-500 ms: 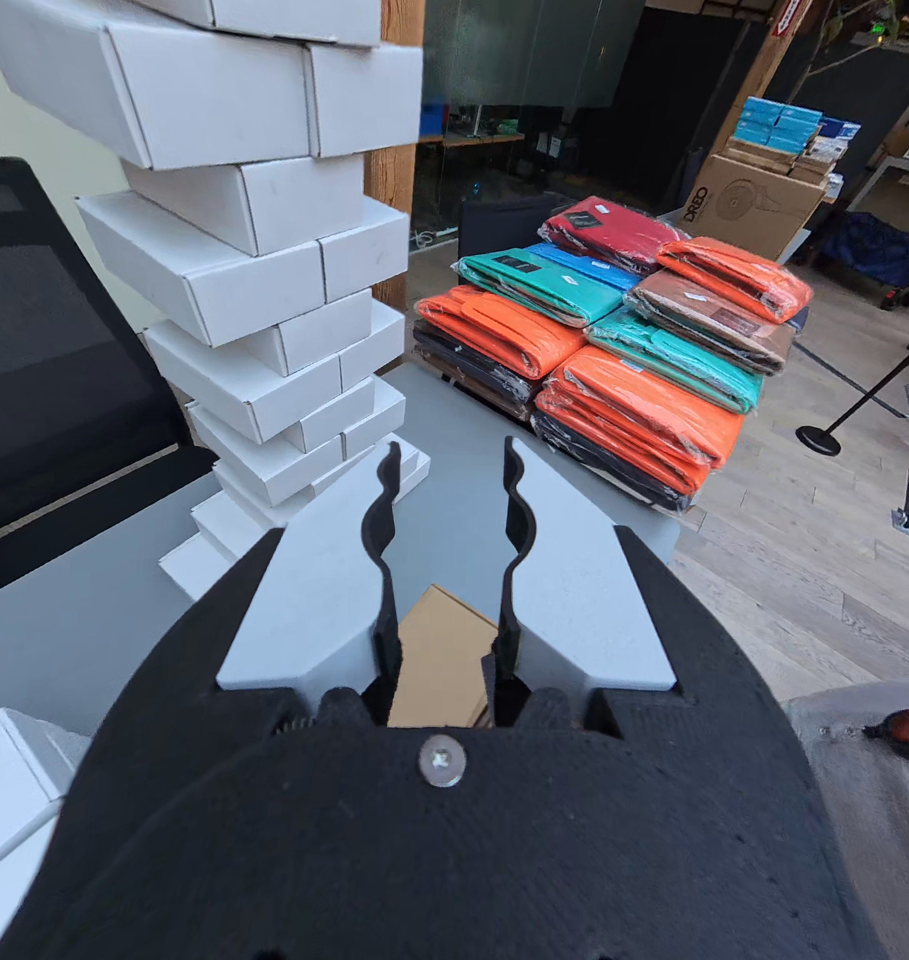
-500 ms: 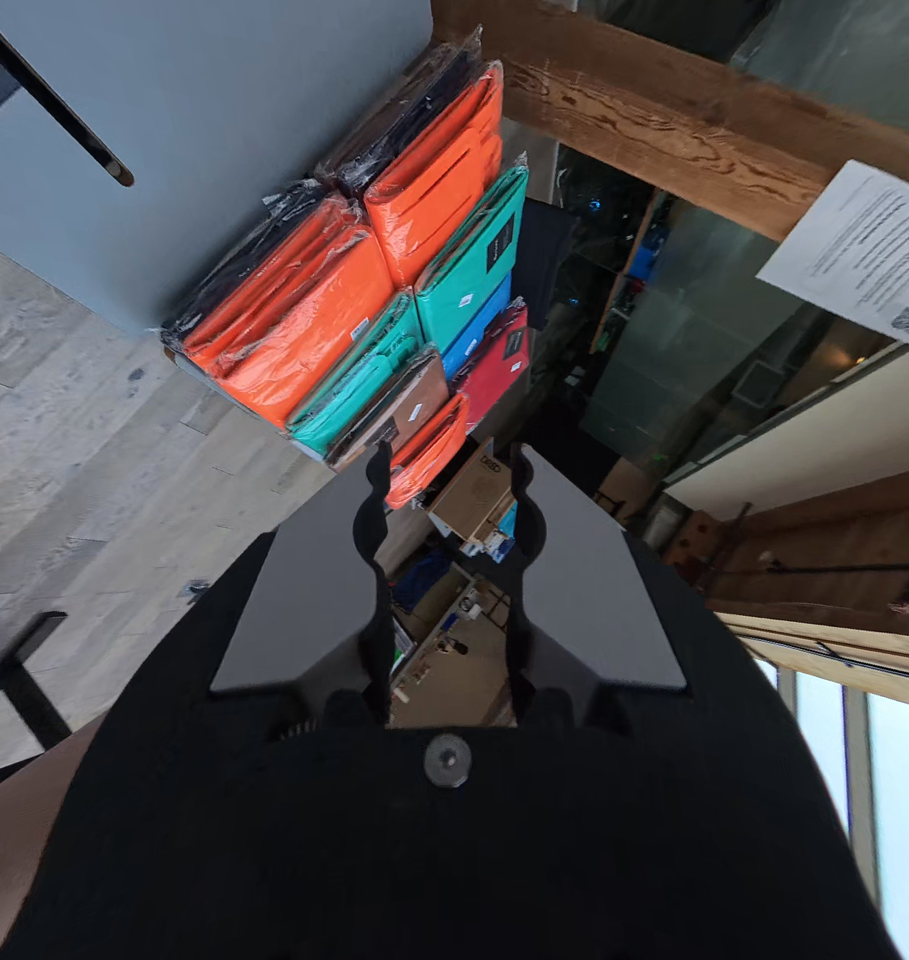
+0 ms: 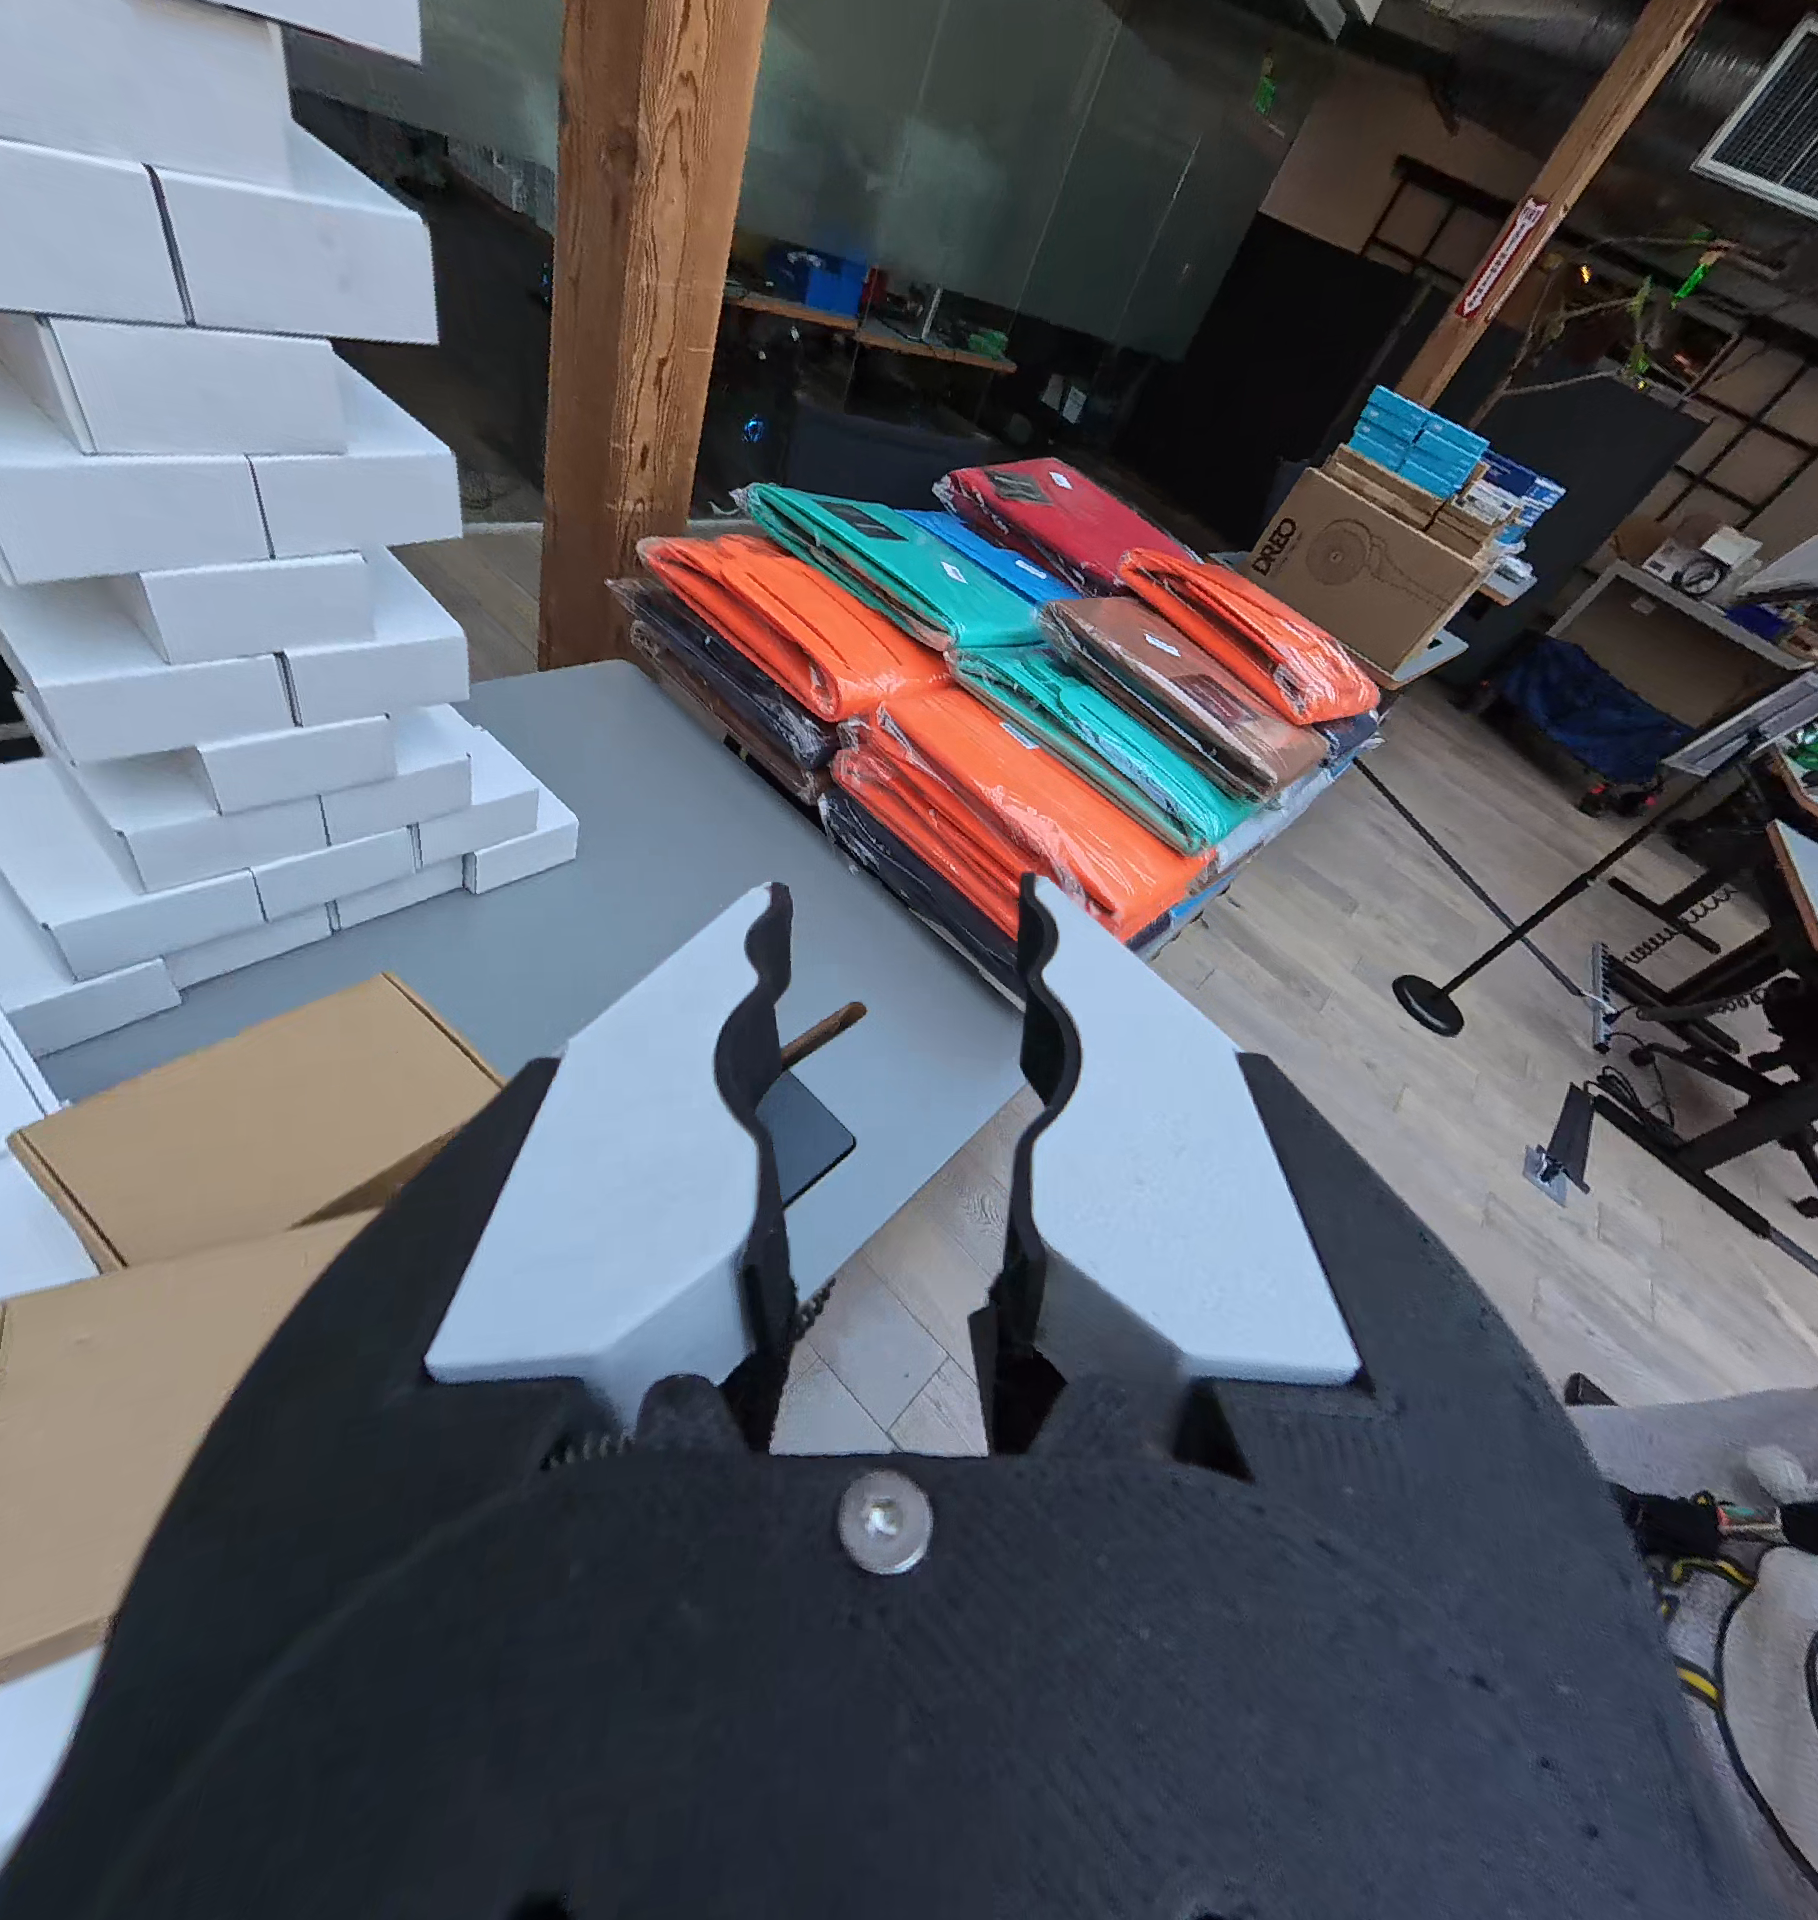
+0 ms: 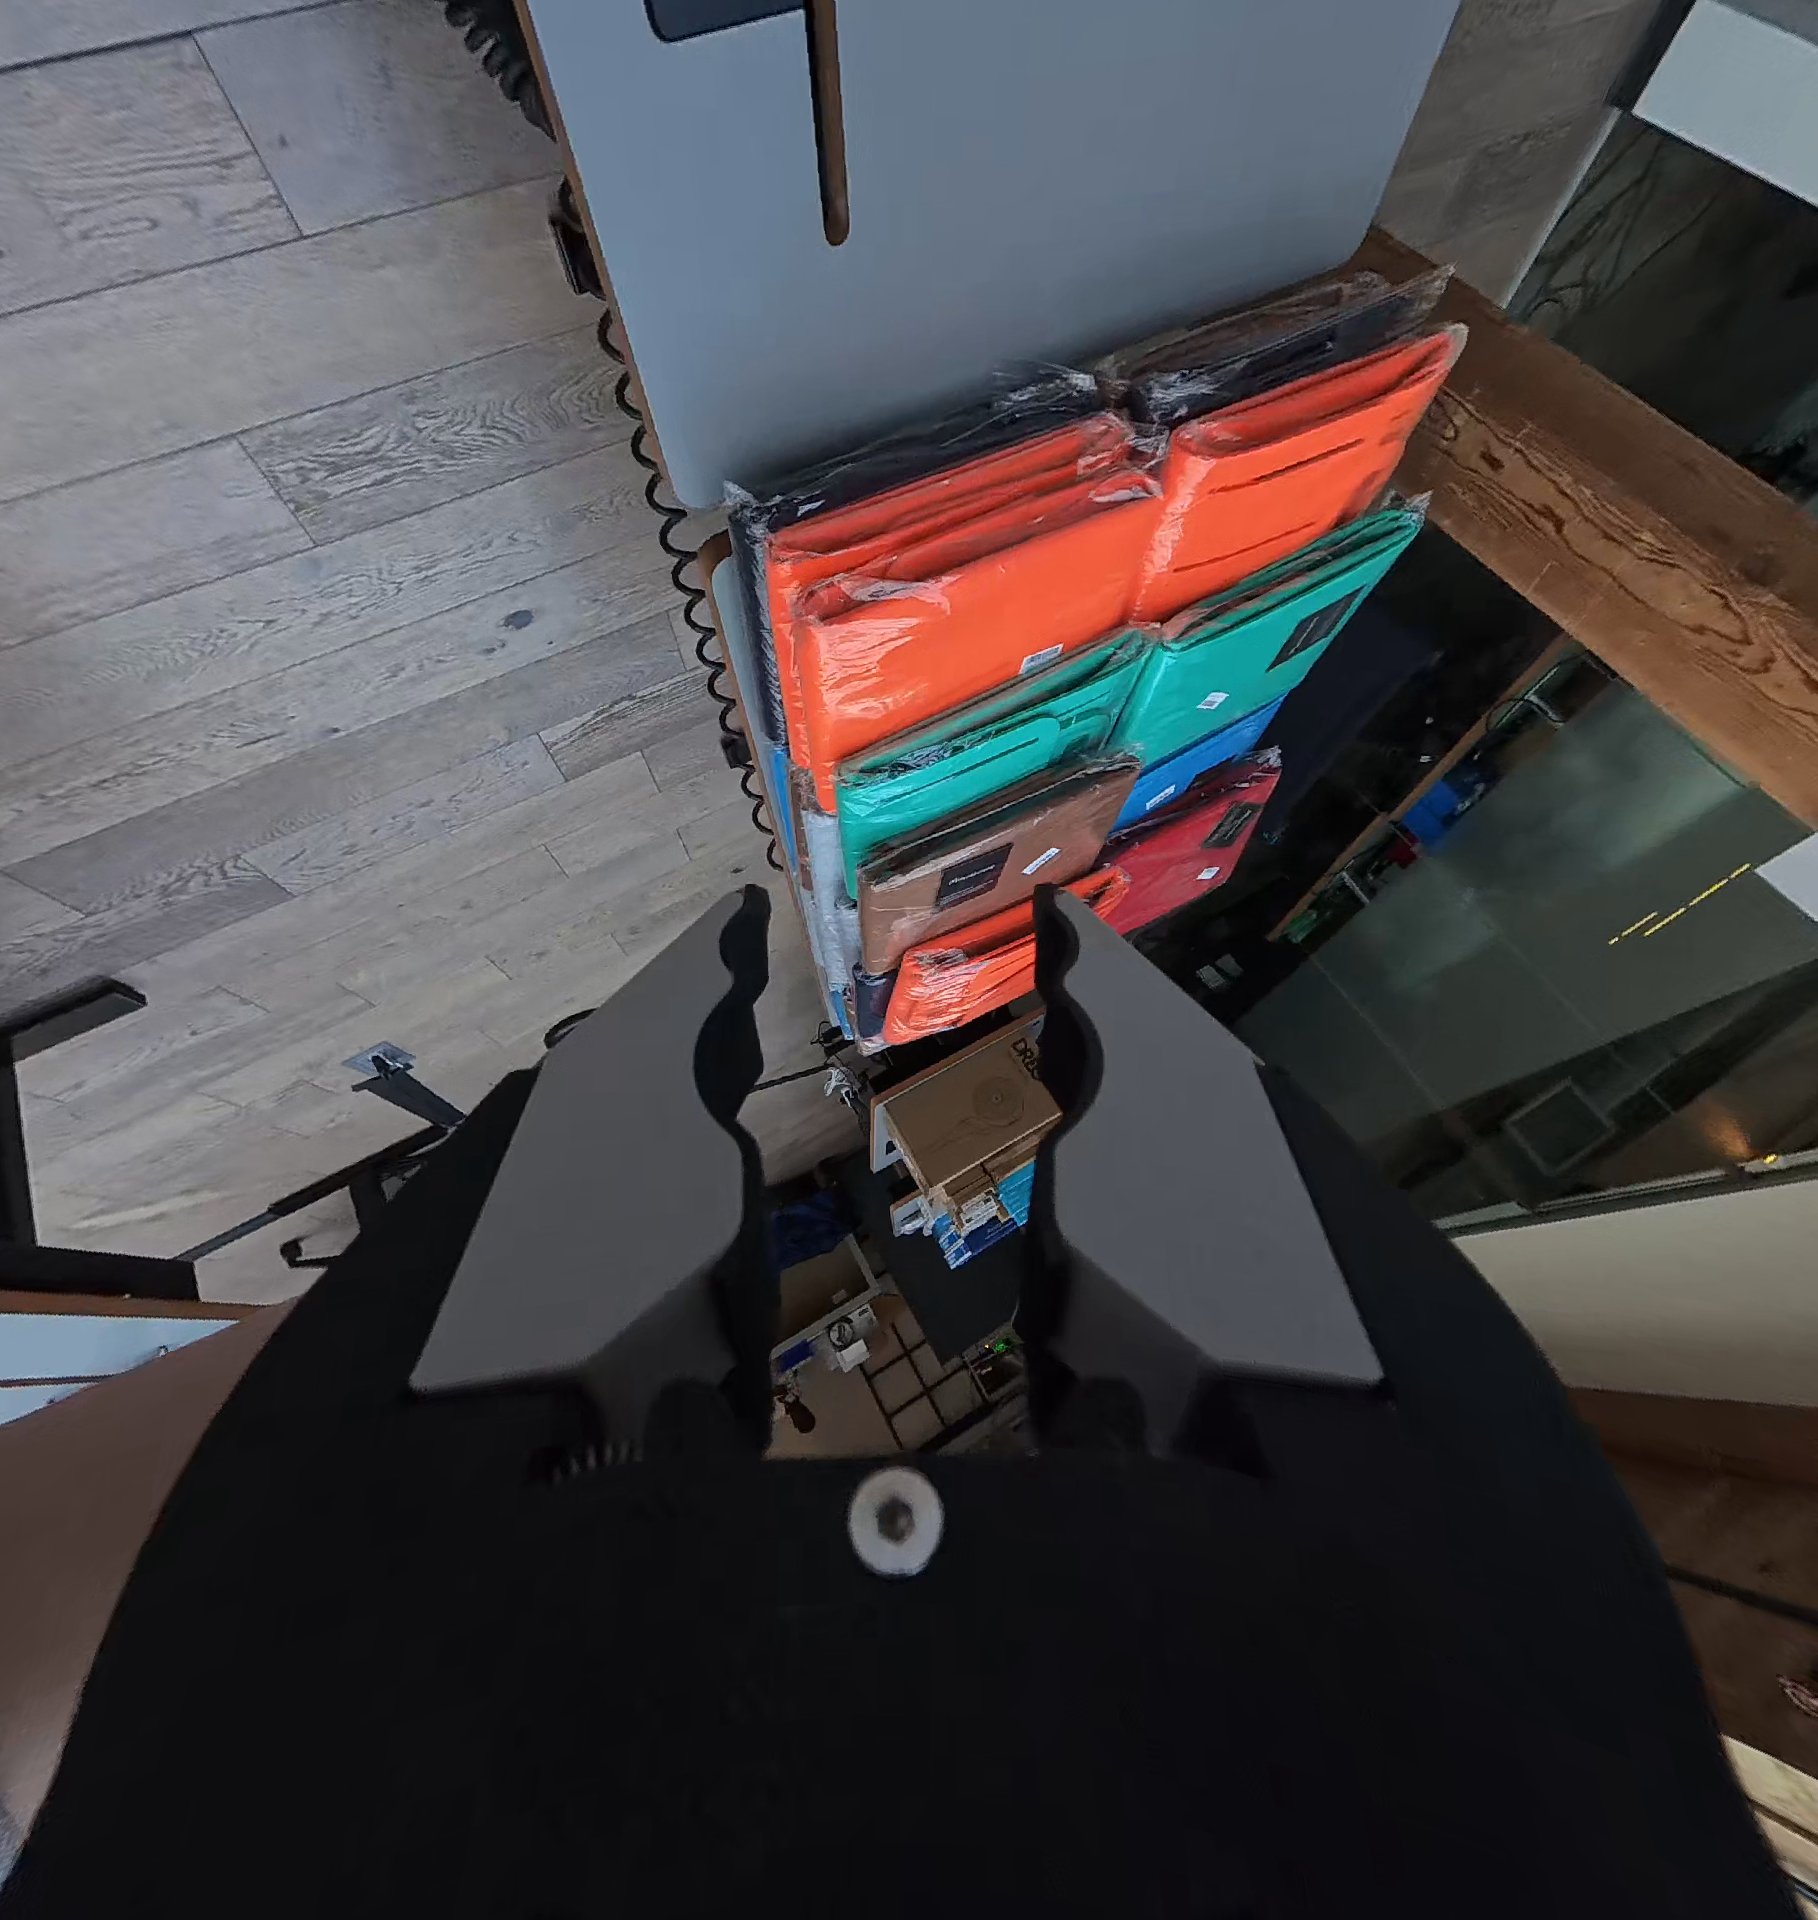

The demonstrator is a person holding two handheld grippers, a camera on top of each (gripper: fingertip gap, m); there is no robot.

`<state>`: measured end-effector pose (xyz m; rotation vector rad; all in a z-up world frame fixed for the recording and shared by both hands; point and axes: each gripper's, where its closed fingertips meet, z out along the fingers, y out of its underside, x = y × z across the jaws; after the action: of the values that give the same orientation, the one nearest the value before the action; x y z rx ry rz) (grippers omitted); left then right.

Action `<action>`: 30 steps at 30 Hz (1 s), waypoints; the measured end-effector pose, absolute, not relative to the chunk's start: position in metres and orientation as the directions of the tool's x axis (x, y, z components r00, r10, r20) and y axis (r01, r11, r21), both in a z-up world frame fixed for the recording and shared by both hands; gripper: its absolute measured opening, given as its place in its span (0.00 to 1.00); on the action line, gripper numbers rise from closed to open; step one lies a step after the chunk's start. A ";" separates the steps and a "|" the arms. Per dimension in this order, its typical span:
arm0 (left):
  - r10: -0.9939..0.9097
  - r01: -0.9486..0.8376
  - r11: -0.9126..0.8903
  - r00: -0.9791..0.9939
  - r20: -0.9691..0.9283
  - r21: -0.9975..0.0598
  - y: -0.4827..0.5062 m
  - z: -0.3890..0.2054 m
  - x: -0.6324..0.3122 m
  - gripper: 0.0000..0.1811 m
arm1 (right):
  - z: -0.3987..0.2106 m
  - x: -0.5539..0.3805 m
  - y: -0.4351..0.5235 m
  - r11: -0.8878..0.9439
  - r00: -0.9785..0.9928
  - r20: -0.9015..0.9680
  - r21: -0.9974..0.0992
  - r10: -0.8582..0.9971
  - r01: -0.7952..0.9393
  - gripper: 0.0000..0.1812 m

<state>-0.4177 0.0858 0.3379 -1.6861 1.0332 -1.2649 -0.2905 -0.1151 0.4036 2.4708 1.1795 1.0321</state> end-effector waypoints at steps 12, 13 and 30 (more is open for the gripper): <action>-0.936 -0.188 -0.346 0.132 0.325 -0.919 0.048 0.349 -0.501 0.26 | 0.405 -0.345 -0.170 -0.709 0.521 0.481 0.492 0.705 0.506 0.29; -0.938 -0.202 -0.343 0.126 0.323 -0.918 0.048 0.345 -0.513 0.26 | 0.407 -0.353 -0.169 -0.727 0.539 0.489 0.483 0.686 0.488 0.29; -0.940 -0.261 -0.338 0.142 0.310 -0.904 0.093 0.281 -0.701 0.31 | 0.317 -0.482 -0.185 -0.814 0.715 0.414 0.426 0.563 0.395 0.28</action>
<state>-0.7009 0.0933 0.2810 -1.7188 1.1643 -1.2262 -0.4823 -0.1851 0.3170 2.6145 0.7516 0.7782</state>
